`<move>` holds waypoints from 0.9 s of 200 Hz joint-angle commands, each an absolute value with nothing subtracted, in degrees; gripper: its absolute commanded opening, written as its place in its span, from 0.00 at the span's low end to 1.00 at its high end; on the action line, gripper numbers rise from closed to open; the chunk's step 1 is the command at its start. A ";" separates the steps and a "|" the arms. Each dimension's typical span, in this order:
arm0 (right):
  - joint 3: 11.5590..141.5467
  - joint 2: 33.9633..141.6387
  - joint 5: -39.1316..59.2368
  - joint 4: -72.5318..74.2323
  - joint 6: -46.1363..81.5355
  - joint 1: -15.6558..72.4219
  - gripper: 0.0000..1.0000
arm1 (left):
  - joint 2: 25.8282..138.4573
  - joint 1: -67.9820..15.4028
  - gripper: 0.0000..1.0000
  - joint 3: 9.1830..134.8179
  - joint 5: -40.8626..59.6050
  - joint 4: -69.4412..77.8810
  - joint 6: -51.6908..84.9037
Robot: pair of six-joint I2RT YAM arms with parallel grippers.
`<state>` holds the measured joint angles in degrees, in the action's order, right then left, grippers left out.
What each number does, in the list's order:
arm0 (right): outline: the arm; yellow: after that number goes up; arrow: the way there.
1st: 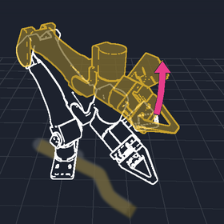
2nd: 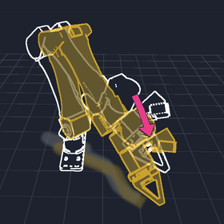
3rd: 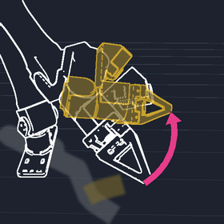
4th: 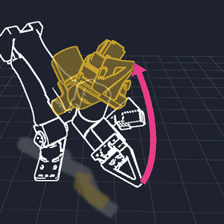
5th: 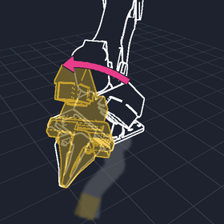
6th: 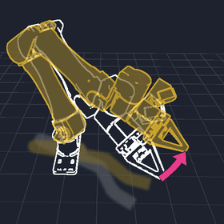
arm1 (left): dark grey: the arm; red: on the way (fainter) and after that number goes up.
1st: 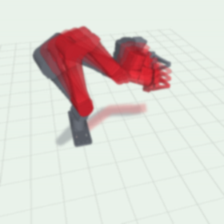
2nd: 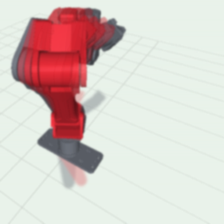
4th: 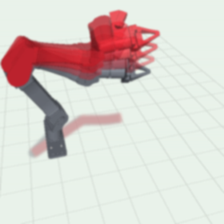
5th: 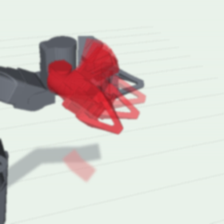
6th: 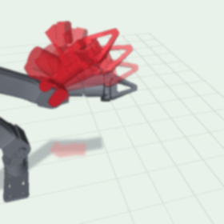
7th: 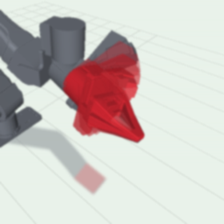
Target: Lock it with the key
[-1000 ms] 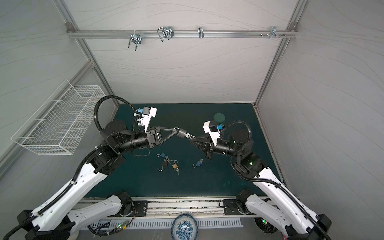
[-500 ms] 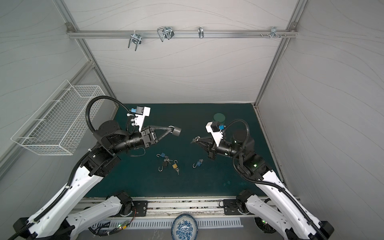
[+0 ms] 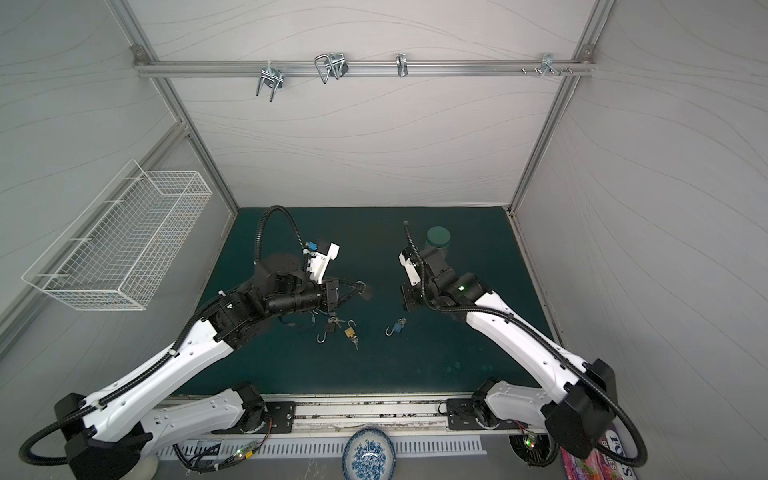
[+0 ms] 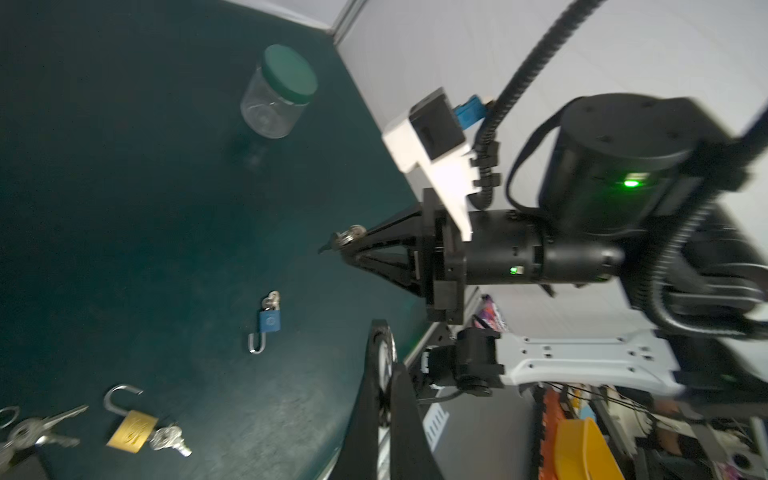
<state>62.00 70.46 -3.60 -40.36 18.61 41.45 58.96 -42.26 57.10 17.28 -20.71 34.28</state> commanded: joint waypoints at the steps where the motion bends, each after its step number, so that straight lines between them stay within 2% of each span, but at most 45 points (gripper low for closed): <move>1: 65.81 74.88 -13.82 -51.32 25.84 41.55 0.00 | 59.70 -42.29 0.00 55.39 14.56 -17.71 34.54; 38: 63.54 78.85 -12.91 -54.30 24.87 41.00 0.00 | 60.56 -42.36 0.00 52.00 13.32 -15.39 34.57; 72: 58.53 79.01 -0.35 -49.90 24.01 33.90 0.00 | 60.55 -42.07 0.00 50.71 12.15 -15.63 34.67; 121: 59.47 84.65 6.44 -47.72 21.29 32.96 0.00 | 59.78 -40.13 0.00 48.35 14.30 -13.64 36.70; 180: 59.32 91.92 8.63 -46.06 21.76 31.00 0.00 | 58.29 -38.84 0.00 47.15 16.44 -13.59 38.35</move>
<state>59.24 89.34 6.35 -46.24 22.04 32.18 60.10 -39.18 46.70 15.35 -16.51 37.43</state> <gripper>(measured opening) 0.064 0.049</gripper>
